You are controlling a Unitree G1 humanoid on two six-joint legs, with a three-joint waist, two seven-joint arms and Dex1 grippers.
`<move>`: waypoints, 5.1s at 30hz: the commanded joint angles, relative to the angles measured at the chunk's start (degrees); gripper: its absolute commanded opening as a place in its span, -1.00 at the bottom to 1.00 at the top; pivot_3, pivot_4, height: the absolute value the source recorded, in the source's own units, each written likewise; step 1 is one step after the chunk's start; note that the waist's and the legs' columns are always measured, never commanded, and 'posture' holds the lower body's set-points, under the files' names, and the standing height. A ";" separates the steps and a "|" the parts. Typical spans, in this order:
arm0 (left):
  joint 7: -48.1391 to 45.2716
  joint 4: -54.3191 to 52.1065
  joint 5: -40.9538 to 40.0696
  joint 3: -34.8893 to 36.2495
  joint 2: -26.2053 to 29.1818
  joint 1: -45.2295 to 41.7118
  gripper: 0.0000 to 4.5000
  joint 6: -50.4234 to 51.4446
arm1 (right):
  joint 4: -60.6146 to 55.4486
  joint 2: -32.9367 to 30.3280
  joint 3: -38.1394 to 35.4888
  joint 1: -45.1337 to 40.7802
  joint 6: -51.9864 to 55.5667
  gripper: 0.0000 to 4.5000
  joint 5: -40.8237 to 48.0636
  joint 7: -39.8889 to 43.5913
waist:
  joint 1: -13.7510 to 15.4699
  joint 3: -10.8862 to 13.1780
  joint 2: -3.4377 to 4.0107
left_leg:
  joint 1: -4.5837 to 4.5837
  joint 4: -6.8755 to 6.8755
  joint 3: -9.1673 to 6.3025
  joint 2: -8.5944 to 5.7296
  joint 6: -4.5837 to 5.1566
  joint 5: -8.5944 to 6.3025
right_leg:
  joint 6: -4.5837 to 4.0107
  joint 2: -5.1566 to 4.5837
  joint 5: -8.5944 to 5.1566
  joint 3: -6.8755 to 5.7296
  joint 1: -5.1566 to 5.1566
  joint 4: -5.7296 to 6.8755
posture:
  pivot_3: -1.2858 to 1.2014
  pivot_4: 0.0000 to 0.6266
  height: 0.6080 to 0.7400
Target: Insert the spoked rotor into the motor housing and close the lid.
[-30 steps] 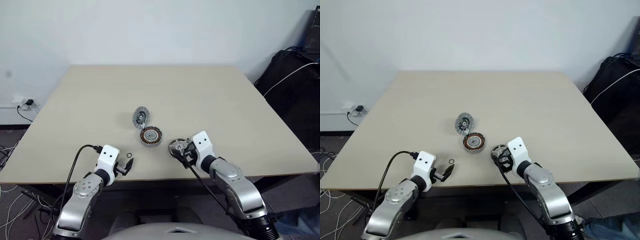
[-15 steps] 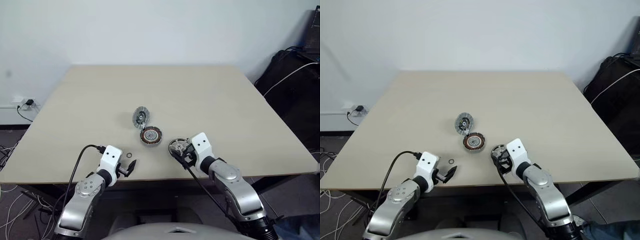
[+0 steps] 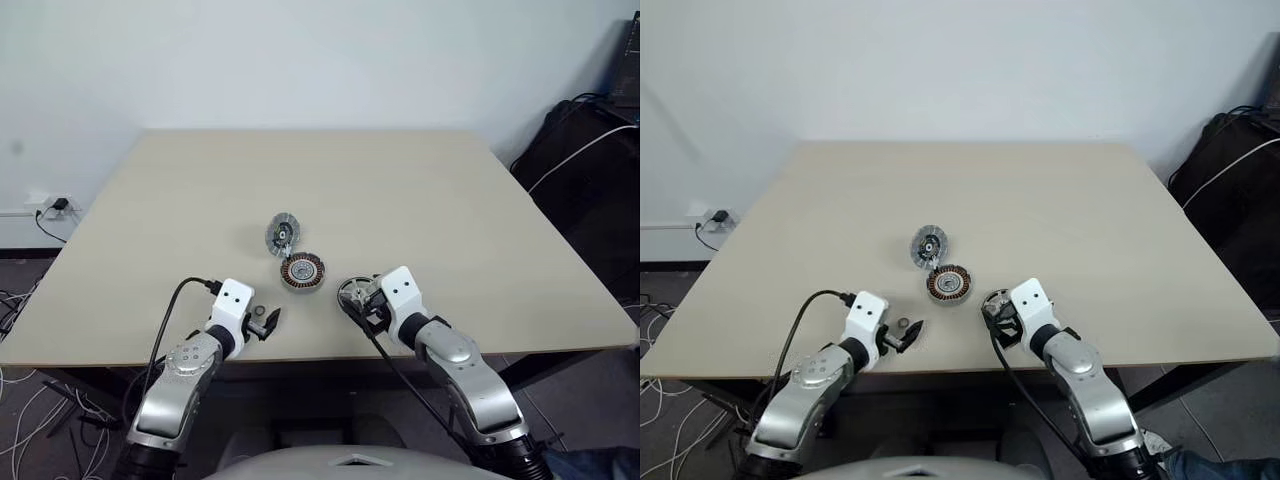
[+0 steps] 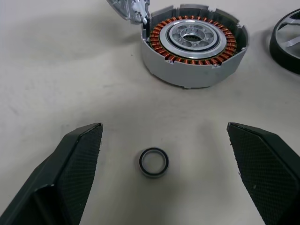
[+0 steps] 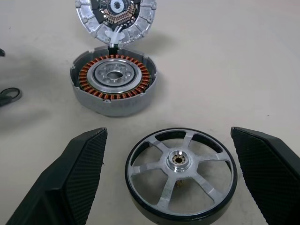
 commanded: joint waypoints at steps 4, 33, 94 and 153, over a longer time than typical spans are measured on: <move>0.09 4.10 0.83 -1.45 -1.08 -3.31 0.99 0.00 | -0.95 0.63 -0.50 -0.75 -1.63 1.00 -0.21 -0.30 | 0.00 0.00 -0.01 | 0.00 0.00 0.00 -0.04 -0.02 0.01 | 0.01 0.00 0.00 0.00 0.01 -0.01 | 0.03 -1.00 1.00; 1.28 -2.11 -0.57 -1.41 -2.53 1.70 -0.66 4.09 | 0.40 1.79 -0.88 -1.22 -2.07 1.00 -0.12 -0.75 | -0.04 -0.25 0.22 | 0.09 0.00 -0.01 0.11 0.05 -0.03 | 0.00 -0.04 0.00 0.03 0.09 -0.01 | 0.03 -1.00 1.00; 0.16 10.11 -0.32 -2.70 -12.58 -15.23 -0.81 -5.50 | 0.72 4.21 -0.20 -2.06 -2.38 1.00 -0.31 -1.28 | 0.29 -0.05 -0.07 | -0.09 0.16 -0.09 -0.15 0.04 0.03 | 0.08 0.04 0.06 0.02 0.04 0.00 | 0.03 -1.00 1.00; 4.63 -0.17 3.48 -4.44 -7.79 6.31 -1.00 -17.21 | 51.87 17.89 2.68 -40.84 -5.19 -0.99 -6.08 -5.07 | -1.14 0.17 0.38 | -0.12 0.14 -0.05 0.07 -0.19 0.15 | 0.11 -0.01 0.10 0.00 -0.05 0.05 | 0.03 -1.00 1.00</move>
